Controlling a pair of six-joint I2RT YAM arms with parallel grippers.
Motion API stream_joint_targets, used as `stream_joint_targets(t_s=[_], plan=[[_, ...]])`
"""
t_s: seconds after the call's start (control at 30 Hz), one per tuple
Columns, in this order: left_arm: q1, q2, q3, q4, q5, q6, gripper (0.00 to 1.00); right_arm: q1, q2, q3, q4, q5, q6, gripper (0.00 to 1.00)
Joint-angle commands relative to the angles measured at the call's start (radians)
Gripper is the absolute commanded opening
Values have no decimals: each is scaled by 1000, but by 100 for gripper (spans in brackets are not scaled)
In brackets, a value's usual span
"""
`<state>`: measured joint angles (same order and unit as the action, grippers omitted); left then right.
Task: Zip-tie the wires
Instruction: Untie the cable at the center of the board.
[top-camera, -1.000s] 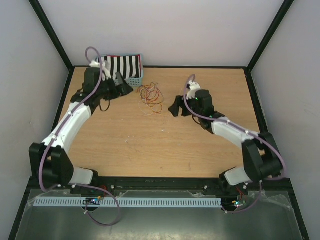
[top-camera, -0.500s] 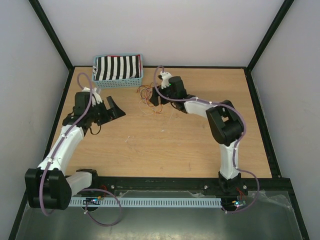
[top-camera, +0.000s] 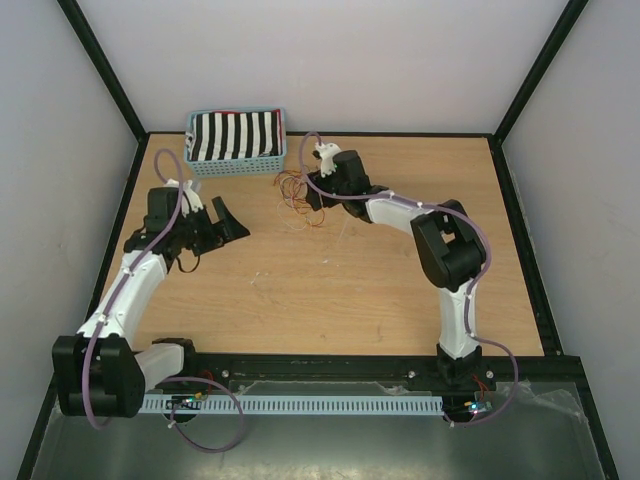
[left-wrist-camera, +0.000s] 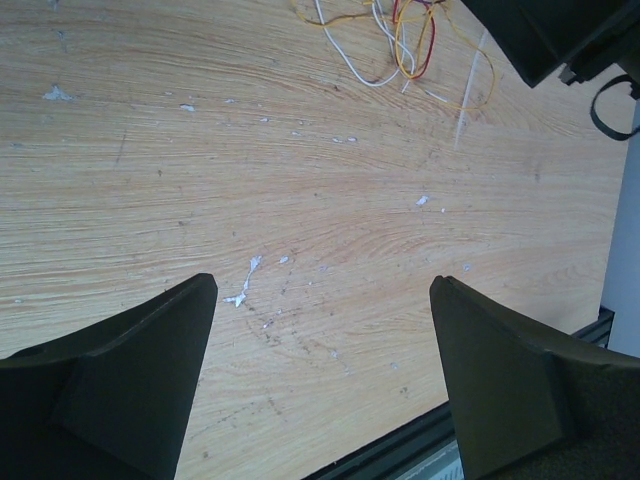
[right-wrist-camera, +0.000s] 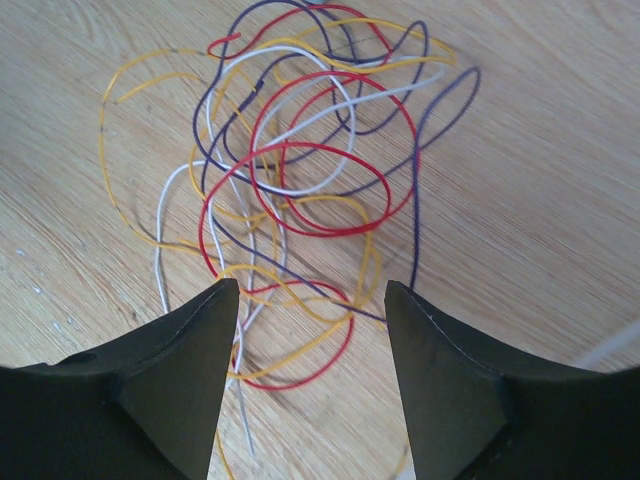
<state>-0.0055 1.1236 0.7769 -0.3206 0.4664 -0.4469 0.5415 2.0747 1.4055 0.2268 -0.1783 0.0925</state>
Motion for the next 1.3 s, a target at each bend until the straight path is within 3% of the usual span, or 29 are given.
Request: stream_joint_targets(t_s=[0.0, 0.5, 0.6, 0.77, 0.83, 1.27], plan=[[6, 15, -8, 17, 24, 14, 89, -2, -109, -36, -50, 70, -45, 71], [11, 50, -6, 39, 35, 11, 89, -1, 52, 154, -134, 127, -115, 67], [10, 50, -4, 41, 35, 10, 89, -1, 89, 208, -160, 133, -137, 56], [11, 43, 3, 53, 49, 4, 89, -1, 88, 252, -201, 143, -155, 12], [10, 32, 16, 54, 53, 1, 89, -1, 47, 248, -212, 164, -158, 0], [11, 25, 210, 96, 94, -4, 89, -2, -299, 304, -255, 208, -205, 0]])
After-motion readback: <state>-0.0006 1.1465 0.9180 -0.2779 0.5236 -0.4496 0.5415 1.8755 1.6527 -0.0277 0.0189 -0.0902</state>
